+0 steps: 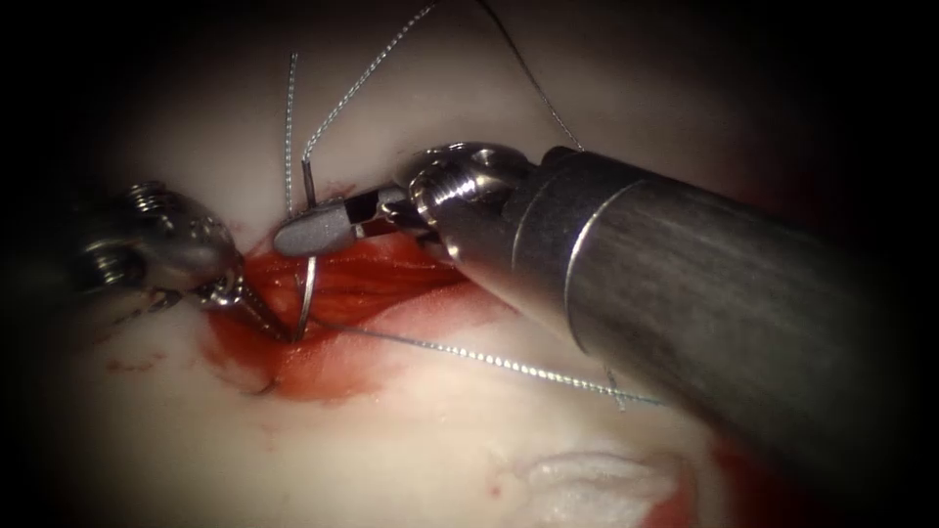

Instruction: Wound Closure

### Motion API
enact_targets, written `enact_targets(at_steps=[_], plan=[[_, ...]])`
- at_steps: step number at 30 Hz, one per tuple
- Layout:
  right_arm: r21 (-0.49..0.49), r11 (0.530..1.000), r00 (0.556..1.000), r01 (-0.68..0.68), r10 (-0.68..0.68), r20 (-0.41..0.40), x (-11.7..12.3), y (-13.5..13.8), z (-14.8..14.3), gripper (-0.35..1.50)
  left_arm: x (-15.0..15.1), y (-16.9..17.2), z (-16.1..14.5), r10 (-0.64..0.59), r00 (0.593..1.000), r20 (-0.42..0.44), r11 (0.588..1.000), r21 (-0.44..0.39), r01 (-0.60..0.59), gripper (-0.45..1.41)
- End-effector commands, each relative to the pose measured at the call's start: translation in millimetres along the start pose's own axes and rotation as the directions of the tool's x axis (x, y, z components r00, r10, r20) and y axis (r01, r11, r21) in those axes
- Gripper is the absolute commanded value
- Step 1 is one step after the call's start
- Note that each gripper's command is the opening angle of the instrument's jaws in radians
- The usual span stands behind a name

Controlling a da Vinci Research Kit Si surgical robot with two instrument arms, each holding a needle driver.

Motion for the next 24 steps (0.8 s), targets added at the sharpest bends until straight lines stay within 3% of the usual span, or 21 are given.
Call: enact_targets(at_steps=[1,7,13,24], plan=[[0.004,0.998,0.998,-0.064,0.064,-0.008,1.4,0.0,0.5,-0.35,-1.2,0.2,-0.6,0.005,1.0,0.004,1.0,-0.003,-0.005,-0.45],[0.023,0.955,0.955,-0.294,0.295,-0.028,1.2,-0.1,0.3,-0.35,-1.1,0.2,-0.7,0.007,1.0,0.003,1.0,-0.001,-0.007,-0.45],[0.065,0.911,0.912,-0.407,0.409,-0.025,1.0,-0.2,0.3,-0.35,-1.0,0.2,-0.8,0.009,1.0,0.002,1.0,0.0,-0.009,-0.45],[0.113,0.902,0.906,-0.417,0.423,-0.028,1.3,-1.2,0.3,-0.35,-0.8,0.3,-1.0,0.013,1.0,-0.001,1.0,0.003,-0.013,-0.45]])
